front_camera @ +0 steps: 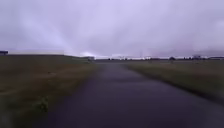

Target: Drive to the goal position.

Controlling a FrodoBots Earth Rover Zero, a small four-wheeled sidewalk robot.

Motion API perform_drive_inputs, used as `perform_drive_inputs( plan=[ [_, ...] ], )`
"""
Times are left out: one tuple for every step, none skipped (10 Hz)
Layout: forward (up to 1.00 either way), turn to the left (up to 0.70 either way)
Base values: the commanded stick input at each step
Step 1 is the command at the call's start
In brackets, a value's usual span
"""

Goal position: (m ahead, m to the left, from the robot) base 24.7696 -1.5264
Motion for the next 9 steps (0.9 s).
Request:
perform_drive_inputs(
  plan=[
    [1.00,-0.02],
    [1.00,0.00],
    [1.00,0.00],
    [1.00,0.00],
    [1.00,0.00],
    [1.00,-0.01],
    [1.00,-0.01],
    [1.00,-0.02],
    [1.00,-0.01]
  ],
)
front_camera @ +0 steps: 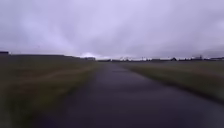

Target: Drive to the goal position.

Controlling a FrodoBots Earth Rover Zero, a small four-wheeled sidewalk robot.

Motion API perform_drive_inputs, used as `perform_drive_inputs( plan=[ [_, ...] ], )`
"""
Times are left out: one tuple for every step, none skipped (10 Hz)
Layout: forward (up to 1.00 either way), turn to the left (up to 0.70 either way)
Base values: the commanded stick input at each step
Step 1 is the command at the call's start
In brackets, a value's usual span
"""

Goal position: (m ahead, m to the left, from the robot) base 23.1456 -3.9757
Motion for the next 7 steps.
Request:
perform_drive_inputs(
  plan=[
    [1.00,-0.02],
    [1.00,-0.02],
    [1.00,0.00],
    [1.00,0.00],
    [1.00,0.00],
    [1.00,-0.01],
    [1.00,-0.02]
  ],
)
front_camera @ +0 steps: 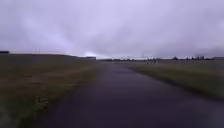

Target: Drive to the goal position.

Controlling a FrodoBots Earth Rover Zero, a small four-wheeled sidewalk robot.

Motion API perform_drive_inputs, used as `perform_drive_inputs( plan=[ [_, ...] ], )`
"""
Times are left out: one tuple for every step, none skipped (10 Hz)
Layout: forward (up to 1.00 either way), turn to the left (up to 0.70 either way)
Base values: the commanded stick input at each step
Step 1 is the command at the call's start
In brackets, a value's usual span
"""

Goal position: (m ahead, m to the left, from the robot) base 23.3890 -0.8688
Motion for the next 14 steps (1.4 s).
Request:
perform_drive_inputs(
  plan=[
    [1.00,-0.01],
    [1.00,0.00],
    [1.00,-0.02],
    [1.00,-0.02],
    [1.00,-0.02],
    [1.00,-0.02],
    [1.00,-0.02],
    [1.00,-0.02],
    [1.00,0.00],
    [1.00,0.00],
    [1.00,0.00],
    [1.00,0.00],
    [1.00,0.00],
    [1.00,-0.01]
  ],
)
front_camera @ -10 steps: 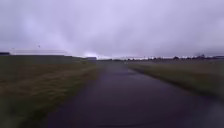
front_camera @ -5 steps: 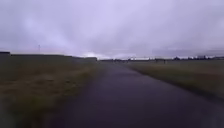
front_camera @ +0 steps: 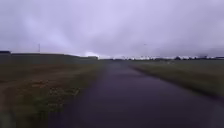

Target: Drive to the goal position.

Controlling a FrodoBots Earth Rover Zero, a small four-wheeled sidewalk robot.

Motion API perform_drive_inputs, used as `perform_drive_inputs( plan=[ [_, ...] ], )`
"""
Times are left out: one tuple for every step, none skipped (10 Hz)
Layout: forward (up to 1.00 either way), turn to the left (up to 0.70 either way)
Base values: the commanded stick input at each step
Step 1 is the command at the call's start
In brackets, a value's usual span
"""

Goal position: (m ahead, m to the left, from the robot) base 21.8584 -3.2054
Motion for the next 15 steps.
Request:
perform_drive_inputs(
  plan=[
    [1.00,-0.02],
    [1.00,-0.01],
    [1.00,0.00],
    [1.00,-0.01],
    [1.00,0.00],
    [1.00,0.00],
    [1.00,0.00],
    [1.00,0.00],
    [1.00,-0.01],
    [1.00,-0.02],
    [1.00,-0.02],
    [1.00,-0.40],
    [1.00,-0.38],
    [1.00,-0.02],
    [1.00,-0.01]
  ],
)
